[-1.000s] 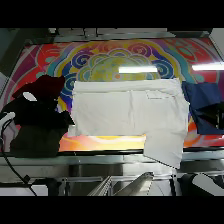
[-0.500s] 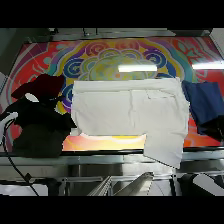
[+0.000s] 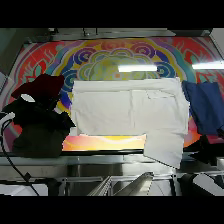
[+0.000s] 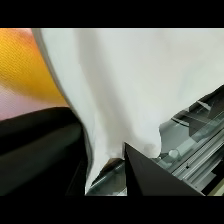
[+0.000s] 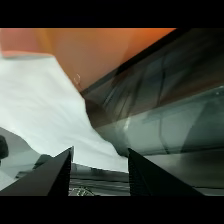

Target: Fold the shirts.

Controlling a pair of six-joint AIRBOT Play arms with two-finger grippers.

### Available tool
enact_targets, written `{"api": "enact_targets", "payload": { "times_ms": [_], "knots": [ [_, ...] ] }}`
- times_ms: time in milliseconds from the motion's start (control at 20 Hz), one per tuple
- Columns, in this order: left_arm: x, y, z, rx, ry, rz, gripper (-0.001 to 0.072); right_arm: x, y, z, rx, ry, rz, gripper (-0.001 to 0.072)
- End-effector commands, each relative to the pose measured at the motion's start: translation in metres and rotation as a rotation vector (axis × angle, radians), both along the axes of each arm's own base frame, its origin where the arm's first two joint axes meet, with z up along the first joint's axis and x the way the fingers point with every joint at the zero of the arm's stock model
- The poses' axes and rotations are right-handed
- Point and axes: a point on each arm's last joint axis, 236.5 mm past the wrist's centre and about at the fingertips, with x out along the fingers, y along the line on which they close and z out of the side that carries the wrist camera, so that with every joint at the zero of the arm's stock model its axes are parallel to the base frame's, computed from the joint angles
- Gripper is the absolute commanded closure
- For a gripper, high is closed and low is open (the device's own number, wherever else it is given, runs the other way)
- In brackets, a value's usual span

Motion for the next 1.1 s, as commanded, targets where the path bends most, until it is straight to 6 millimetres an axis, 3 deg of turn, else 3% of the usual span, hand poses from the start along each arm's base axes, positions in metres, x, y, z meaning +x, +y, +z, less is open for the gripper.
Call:
{"api": "enact_targets", "payload": {
  "times_ms": [0,200,350,600,700,950,1050],
  "knots": [
    [0.006,-0.007,0.005,-0.037,-0.024,0.014,0.0458,-0.006,0.004,-0.005,0.001,0.028,-0.011,0.0317],
    [0.009,-0.012,0.008,-0.063,-0.037,0.018,0.0459,0.015,0.000,-0.005,0.000,0.001,-0.121,0.0318],
    [0.010,-0.012,0.008,-0.061,-0.039,0.019,0.0458,0.016,-0.001,-0.006,-0.005,0.004,-0.130,0.0318],
    [0.013,-0.011,0.006,-0.053,-0.051,0.025,0.0459,0.005,0.026,-0.011,0.084,0.059,-0.175,0.0318],
    [0.012,-0.011,0.007,-0.055,-0.050,0.023,0.0458,0.006,0.021,-0.019,0.053,0.064,-0.206,0.0319],
    [0.012,-0.011,0.007,-0.056,-0.048,0.021,0.0458,0.006,0.023,-0.017,0.065,0.064,-0.203,0.0319],
    [0.012,-0.011,0.007,-0.056,-0.048,0.021,0.0458,0.014,0.012,-0.014,0.032,0.033,-0.197,0.0320]
  ]
}}
